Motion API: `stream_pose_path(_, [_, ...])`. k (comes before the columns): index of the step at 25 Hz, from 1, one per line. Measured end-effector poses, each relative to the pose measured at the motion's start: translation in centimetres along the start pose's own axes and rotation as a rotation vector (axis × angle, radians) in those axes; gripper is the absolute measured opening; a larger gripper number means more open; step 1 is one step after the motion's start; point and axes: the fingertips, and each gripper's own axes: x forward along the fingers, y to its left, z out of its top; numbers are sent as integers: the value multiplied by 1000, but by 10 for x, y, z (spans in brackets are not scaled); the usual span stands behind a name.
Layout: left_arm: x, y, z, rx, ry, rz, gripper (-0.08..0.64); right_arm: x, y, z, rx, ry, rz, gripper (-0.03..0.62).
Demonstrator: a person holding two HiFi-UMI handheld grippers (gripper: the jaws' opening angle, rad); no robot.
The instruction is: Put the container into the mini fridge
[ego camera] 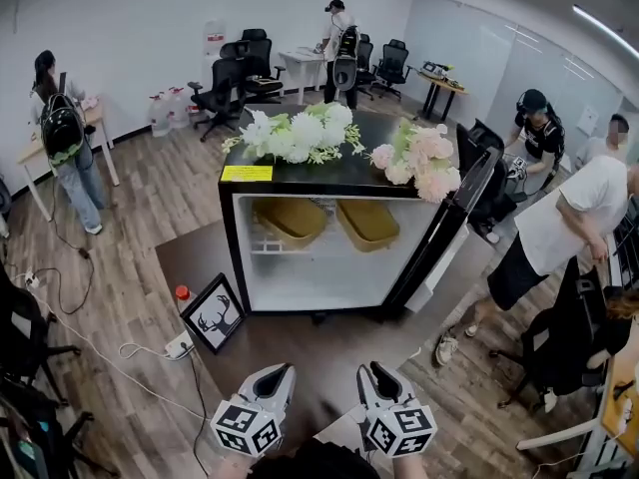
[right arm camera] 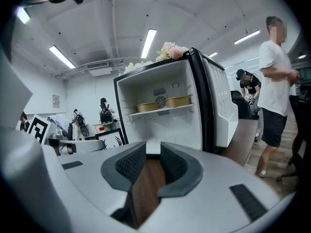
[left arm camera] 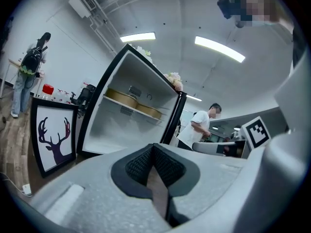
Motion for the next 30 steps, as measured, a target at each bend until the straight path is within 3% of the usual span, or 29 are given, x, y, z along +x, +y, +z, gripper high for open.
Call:
stream_pose_path(2, [0, -7, -6, -1, 11, -19, 9, -4, 3, -10, 17, 7, -7, 58])
stream_pose_path(6, [-1, -15, -16, -5, 35, -50, 9, -3, 1, -34, 61, 75, -59, 37])
stream_pose_path(12, [-4, -28, -35, -22, 80, -92, 9, -11, 7, -43, 97, 45, -75, 9])
stream_pose_path(19, [-5, -36, -43, -18, 103, -125, 9, -13, 20, -43, -34, 35, -90, 6])
stream_pose_path(30, [-11, -33, -54, -18, 126, -110, 9, -16, 32, -55, -69, 62, -56, 6])
